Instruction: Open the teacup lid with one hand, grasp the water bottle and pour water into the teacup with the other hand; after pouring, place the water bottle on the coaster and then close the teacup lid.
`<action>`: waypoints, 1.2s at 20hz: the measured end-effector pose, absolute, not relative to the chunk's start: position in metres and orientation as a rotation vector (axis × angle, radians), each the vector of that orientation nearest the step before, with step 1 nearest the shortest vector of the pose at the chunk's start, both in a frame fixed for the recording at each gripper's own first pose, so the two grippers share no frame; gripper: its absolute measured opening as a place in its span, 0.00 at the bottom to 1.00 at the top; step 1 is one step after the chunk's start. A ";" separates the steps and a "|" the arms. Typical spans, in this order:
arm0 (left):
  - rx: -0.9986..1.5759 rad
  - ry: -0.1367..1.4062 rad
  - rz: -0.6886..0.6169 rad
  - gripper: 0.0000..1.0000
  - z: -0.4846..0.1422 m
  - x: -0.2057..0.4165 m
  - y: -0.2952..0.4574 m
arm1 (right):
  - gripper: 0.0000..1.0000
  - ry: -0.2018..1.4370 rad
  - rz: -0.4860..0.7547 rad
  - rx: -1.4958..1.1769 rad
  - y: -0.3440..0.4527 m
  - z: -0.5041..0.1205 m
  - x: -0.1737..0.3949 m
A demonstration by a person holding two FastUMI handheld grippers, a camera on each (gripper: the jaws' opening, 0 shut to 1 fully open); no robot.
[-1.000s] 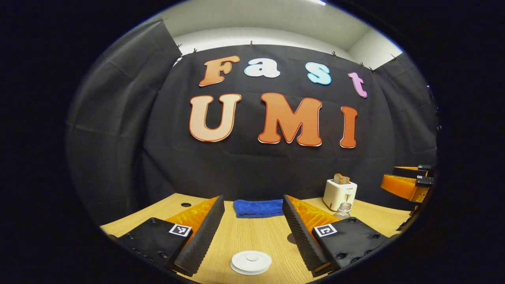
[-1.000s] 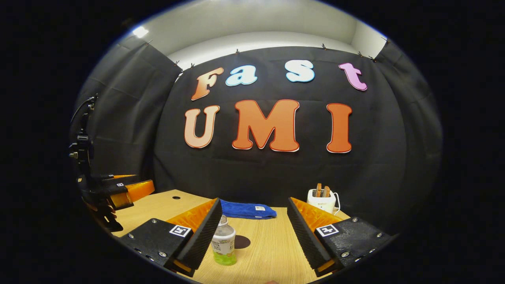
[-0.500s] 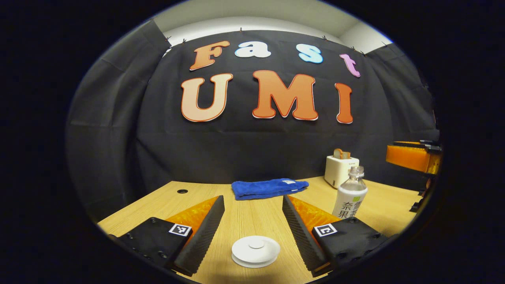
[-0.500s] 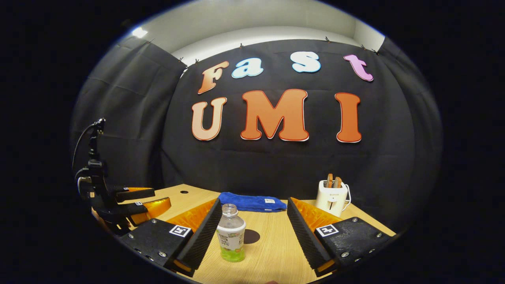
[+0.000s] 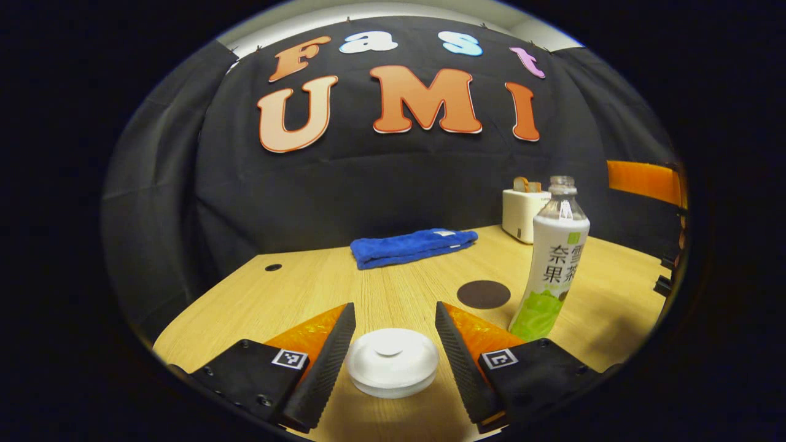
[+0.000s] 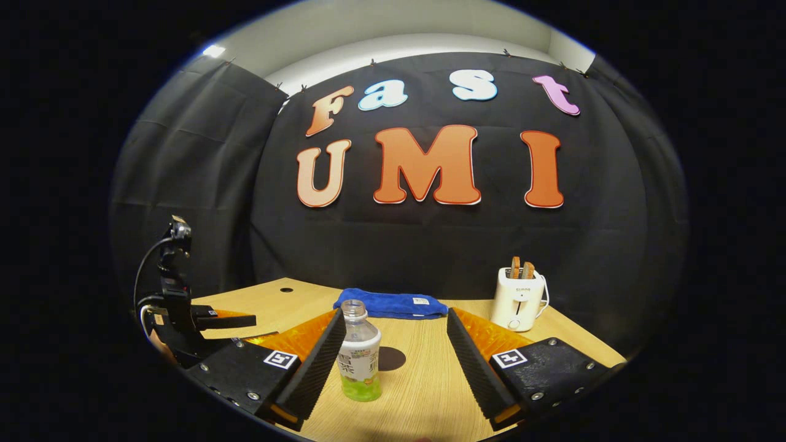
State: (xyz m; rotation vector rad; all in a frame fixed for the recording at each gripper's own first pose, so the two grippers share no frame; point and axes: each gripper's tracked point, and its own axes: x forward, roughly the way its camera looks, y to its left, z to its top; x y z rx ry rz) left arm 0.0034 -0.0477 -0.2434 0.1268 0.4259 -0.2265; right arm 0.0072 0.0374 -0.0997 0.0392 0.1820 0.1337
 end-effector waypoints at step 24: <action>0.083 0.442 -0.150 0.31 -0.257 0.012 -0.034 | 0.99 0.239 0.147 -0.004 0.041 -0.126 0.010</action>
